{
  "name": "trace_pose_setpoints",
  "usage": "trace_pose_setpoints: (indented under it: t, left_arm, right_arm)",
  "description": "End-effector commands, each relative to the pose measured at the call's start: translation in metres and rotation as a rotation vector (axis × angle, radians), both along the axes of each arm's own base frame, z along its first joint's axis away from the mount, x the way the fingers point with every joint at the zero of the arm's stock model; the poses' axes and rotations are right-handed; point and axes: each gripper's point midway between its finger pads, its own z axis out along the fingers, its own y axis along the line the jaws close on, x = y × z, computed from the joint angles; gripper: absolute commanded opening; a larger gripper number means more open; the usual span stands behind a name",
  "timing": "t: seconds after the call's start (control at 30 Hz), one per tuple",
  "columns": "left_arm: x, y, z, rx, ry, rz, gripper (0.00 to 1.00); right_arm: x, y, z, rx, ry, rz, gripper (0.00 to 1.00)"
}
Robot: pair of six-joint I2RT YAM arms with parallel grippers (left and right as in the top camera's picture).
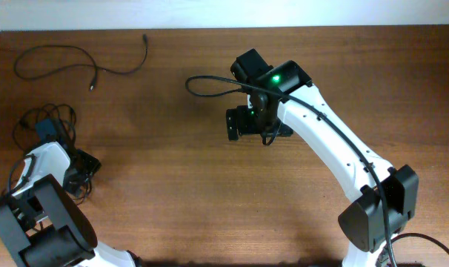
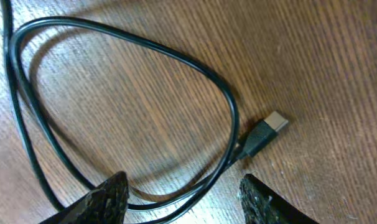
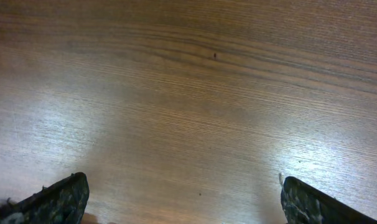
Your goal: Untangle cables
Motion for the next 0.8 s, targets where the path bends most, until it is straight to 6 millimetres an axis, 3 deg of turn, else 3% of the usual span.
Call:
trace_pose_setpoints:
  t: [0.0, 0.17, 0.27, 0.47, 0.63, 0.7, 0.73, 0.77]
  left_arm:
    - [-0.001, -0.007, -0.008, -0.036, 0.007, -0.02, 0.6]
    - [-0.004, -0.006, -0.018, -0.043, 0.037, -0.019, 0.5]
    - [-0.01, -0.003, -0.031, -0.034, 0.085, -0.016, 0.34]
    - [0.0, 0.012, -0.025, 0.002, 0.045, 0.007, 0.15]
    - [-0.005, 0.039, -0.009, 0.007, 0.034, 0.084, 0.2]
    - [-0.005, 0.047, -0.001, 0.009, 0.031, 0.102, 0.33]
    - [-0.002, 0.05, 0.007, 0.009, 0.031, 0.104, 0.46]
    - [0.001, 0.051, 0.012, 0.009, 0.024, 0.103, 0.52]
  right_arm:
    - [-0.002, 0.003, 0.003, 0.009, -0.006, 0.009, 0.99]
    - [-0.002, 0.003, 0.003, 0.009, -0.006, 0.01, 0.98]
    - [-0.002, 0.002, 0.003, 0.009, -0.005, 0.01, 0.99]
    - [-0.002, 0.002, 0.003, 0.009, -0.005, 0.01, 0.98]
    - [-0.002, 0.002, 0.003, 0.009, -0.006, 0.01, 0.98]
    - [-0.002, 0.002, 0.003, 0.009, -0.005, 0.01, 0.98]
    - [-0.002, 0.003, 0.003, 0.009, -0.006, 0.01, 0.99]
    - [-0.002, 0.002, 0.003, 0.009, -0.005, 0.01, 0.99]
